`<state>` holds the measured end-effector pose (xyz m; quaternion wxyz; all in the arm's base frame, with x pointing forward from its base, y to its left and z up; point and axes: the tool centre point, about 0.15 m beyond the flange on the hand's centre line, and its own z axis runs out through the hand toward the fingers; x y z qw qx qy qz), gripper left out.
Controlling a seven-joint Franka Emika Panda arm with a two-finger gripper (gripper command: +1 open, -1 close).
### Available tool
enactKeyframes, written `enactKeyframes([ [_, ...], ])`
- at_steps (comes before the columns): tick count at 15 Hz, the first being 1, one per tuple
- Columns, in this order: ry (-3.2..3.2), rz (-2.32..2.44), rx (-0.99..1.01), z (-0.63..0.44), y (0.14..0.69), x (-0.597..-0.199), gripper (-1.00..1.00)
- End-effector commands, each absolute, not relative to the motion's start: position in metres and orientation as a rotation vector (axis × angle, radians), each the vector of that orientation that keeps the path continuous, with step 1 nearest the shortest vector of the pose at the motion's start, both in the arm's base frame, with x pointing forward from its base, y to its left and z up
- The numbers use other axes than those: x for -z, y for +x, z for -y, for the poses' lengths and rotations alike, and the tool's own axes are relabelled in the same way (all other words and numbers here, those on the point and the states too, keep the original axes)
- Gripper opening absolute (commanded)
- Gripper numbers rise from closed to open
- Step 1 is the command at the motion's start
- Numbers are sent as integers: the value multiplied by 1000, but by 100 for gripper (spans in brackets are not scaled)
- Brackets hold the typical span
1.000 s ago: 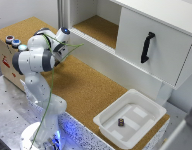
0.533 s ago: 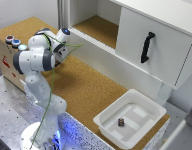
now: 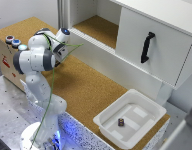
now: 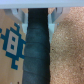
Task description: Grasp the handle of the drawer and open it
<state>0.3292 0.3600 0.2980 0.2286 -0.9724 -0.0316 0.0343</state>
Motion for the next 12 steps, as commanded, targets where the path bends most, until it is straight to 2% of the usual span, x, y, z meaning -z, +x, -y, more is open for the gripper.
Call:
enactKeyframes([
  [1,-2620,70,-102,-346,327,-286,-100],
  [12,-2593,127,-99,-297,324,-285,-100],
])
